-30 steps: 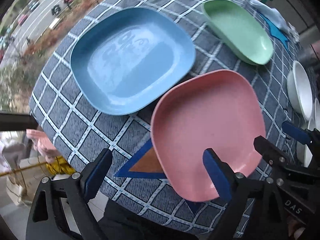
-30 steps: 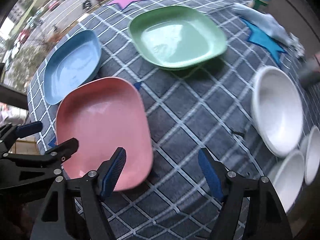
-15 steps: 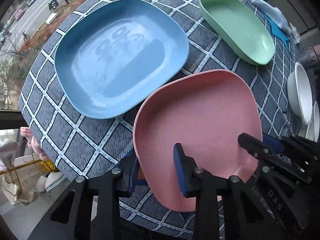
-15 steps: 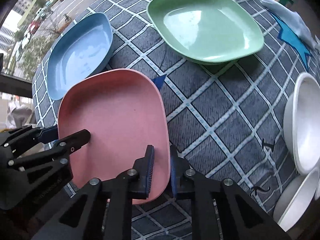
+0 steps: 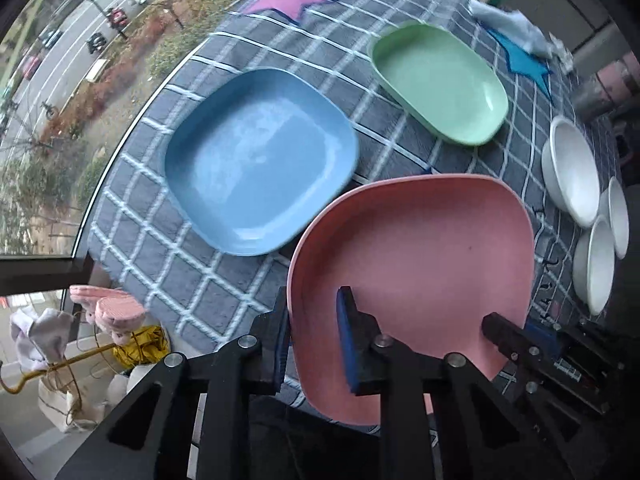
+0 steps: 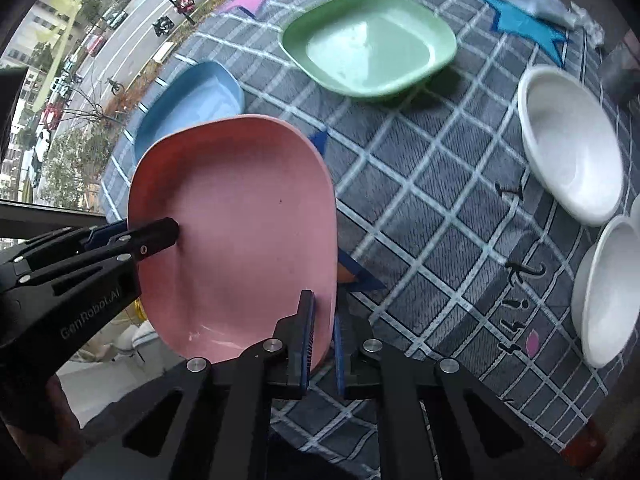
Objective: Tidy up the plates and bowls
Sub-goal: 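Close the left gripper on the pink plate rim while the right gripper grips its other rim, then lift the pink plate with both grippers and carry it over the blue plate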
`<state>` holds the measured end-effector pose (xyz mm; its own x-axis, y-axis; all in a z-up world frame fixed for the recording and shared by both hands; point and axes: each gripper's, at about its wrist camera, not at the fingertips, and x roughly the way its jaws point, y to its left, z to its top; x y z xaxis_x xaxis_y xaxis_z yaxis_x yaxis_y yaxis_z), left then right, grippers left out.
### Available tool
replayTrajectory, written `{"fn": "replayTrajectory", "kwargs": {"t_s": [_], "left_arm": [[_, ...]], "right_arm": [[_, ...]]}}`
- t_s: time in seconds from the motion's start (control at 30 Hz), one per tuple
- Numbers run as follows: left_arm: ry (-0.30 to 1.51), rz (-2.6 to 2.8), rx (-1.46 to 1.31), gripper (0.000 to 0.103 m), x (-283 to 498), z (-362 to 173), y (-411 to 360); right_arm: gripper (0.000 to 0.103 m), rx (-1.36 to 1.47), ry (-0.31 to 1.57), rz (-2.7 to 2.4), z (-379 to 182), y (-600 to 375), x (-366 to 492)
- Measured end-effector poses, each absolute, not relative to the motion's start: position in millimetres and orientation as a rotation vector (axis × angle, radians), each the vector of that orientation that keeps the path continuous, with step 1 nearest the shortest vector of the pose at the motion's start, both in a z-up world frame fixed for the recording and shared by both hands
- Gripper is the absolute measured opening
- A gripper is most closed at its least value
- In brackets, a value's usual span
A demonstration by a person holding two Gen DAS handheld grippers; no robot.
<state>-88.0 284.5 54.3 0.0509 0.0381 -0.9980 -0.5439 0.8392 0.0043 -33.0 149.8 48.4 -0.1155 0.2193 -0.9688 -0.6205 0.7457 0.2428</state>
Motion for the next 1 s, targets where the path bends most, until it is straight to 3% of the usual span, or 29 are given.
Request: {"fn": "replayTrajectory", "kwargs": {"t_s": [0.43,1.0], "left_arm": [[1.411,0.617,-0.594,0.024,-95.7,83.3,354.4],[1.466,0.613,-0.707,0.024,-84.0,45.1,402.5]], "right_arm": [[0.011,-0.555,1.382,0.882,99.9,245.9,-7.4],[0.011,-0.689,1.421,0.877,69.2,313.6,9.8]]}}
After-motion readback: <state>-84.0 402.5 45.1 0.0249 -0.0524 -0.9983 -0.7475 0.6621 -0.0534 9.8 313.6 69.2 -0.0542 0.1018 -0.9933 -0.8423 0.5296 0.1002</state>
